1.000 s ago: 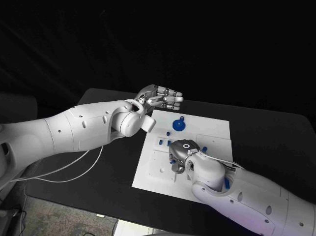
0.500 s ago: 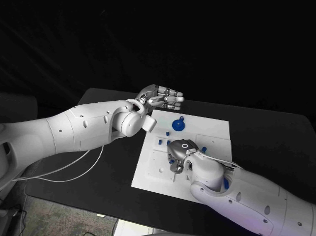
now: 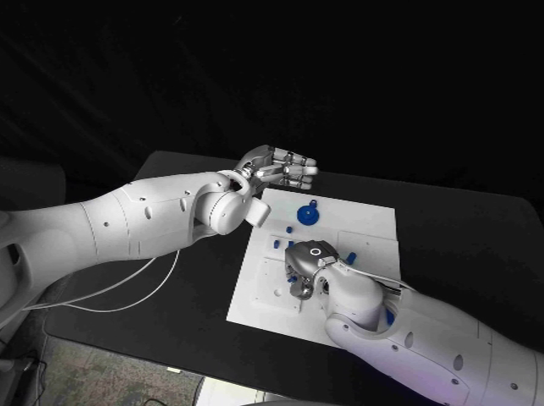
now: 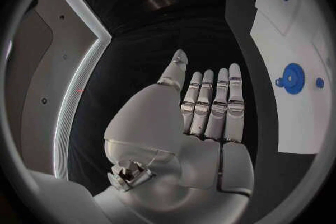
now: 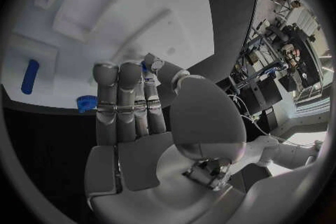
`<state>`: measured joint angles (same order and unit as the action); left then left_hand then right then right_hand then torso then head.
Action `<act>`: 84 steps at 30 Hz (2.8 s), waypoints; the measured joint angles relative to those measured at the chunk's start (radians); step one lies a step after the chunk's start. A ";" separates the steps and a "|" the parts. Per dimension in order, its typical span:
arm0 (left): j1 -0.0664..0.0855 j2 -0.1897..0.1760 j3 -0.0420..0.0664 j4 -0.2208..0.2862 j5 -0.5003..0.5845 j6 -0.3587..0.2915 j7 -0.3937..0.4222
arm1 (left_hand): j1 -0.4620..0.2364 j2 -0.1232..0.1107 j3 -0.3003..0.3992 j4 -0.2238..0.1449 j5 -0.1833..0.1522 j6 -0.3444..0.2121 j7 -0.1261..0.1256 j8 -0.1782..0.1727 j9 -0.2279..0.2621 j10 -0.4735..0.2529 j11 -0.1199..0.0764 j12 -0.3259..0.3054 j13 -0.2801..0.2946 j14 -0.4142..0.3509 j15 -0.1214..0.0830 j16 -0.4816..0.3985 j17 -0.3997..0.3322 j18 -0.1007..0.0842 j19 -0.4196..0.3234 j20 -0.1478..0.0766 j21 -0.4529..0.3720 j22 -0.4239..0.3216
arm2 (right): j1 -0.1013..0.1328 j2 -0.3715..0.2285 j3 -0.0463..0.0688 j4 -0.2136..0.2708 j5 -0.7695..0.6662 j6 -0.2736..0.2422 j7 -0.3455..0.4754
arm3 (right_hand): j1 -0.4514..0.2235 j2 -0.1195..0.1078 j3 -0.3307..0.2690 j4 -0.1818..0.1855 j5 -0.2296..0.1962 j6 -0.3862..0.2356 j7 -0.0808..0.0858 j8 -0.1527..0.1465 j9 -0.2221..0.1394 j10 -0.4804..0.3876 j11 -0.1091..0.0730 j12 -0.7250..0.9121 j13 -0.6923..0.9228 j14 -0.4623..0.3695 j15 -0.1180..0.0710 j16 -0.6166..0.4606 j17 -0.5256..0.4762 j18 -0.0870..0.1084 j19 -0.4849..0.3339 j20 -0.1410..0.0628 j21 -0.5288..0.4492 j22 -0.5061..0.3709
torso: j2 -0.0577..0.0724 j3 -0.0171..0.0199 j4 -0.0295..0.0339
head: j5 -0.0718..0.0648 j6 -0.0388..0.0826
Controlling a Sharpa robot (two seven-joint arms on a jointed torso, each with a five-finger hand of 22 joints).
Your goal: Assemble the parts on the task board
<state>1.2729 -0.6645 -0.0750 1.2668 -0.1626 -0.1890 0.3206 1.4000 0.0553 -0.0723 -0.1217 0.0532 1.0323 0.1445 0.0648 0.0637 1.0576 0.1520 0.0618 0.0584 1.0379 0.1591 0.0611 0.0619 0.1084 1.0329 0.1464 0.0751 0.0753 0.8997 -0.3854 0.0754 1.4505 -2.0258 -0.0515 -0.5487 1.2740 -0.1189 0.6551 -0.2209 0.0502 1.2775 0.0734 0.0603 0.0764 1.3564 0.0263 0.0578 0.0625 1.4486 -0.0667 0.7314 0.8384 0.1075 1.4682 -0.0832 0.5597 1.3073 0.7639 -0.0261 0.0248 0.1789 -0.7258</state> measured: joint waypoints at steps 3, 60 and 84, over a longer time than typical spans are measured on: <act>0.000 0.000 0.000 0.000 0.000 0.000 -0.001 | 0.000 0.000 0.000 0.000 0.000 0.000 0.000 0.000 0.000 0.000 0.000 0.000 0.000 0.000 0.000 0.000 0.000 0.000 0.000 0.000 0.000 0.000 | 0.001 0.001 -0.002 -0.001 0.000 0.000 0.001 | 0.000 0.000 0.000 0.000 0.000 0.000 0.000 -0.001 0.000 0.000 0.000 0.000 0.001 0.000 0.000 0.000 0.000 0.000 0.000 0.000 0.000 0.000 | 0.000 0.0000 -0.0003 | 0.000 0.000; 0.000 0.005 0.000 -0.003 0.000 0.008 -0.010 | 0.000 0.000 0.000 0.000 0.000 0.000 0.000 0.000 0.000 0.000 0.000 0.000 0.000 -0.004 0.004 0.000 0.000 0.000 0.000 0.000 0.000 0.000 | 0.057 0.006 -0.059 -0.002 -0.023 0.076 -0.028 | 0.002 0.010 -0.006 -0.006 0.004 -0.001 0.002 0.000 0.000 0.002 0.002 0.000 0.001 -0.002 -0.002 0.000 0.003 0.000 0.000 0.000 -0.004 0.000 | 0.000 0.0000 0.0003 | 0.005 -0.003; 0.000 0.010 0.000 -0.006 0.000 0.013 -0.014 | 0.000 0.000 -0.003 0.003 0.000 0.000 0.000 0.000 0.000 0.000 0.000 0.000 0.000 -0.004 0.004 0.000 0.000 0.000 0.000 0.000 0.000 -0.001 | 0.063 0.026 -0.079 -0.014 -0.037 0.077 -0.038 | -0.003 0.014 -0.008 -0.008 0.003 -0.001 0.002 -0.002 0.000 0.002 0.001 0.000 0.002 -0.002 -0.002 0.000 0.004 -0.006 0.000 0.000 -0.004 0.000 | 0.000 -0.0010 0.0007 | 0.006 -0.007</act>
<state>1.2729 -0.6543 -0.0752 1.2612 -0.1626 -0.1764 0.3067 1.4000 0.0553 -0.0754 -0.1187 0.0532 1.0323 0.1445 0.0648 0.0637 1.0576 0.1520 0.0618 0.0584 1.0344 0.1627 0.0611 0.0619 0.1085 1.0329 0.1464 0.0751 0.0745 0.9630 -0.3589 -0.0040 1.4369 -2.0625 0.0256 -0.5870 1.2712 -0.1052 0.6470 -0.2289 0.0532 1.2761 0.0753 0.0581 0.0762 1.3582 0.0278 0.0576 0.0648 1.4468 -0.0685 0.7317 0.8420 0.1011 1.4682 -0.0832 0.5556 1.3076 0.7638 -0.0270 0.0255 0.1851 -0.7327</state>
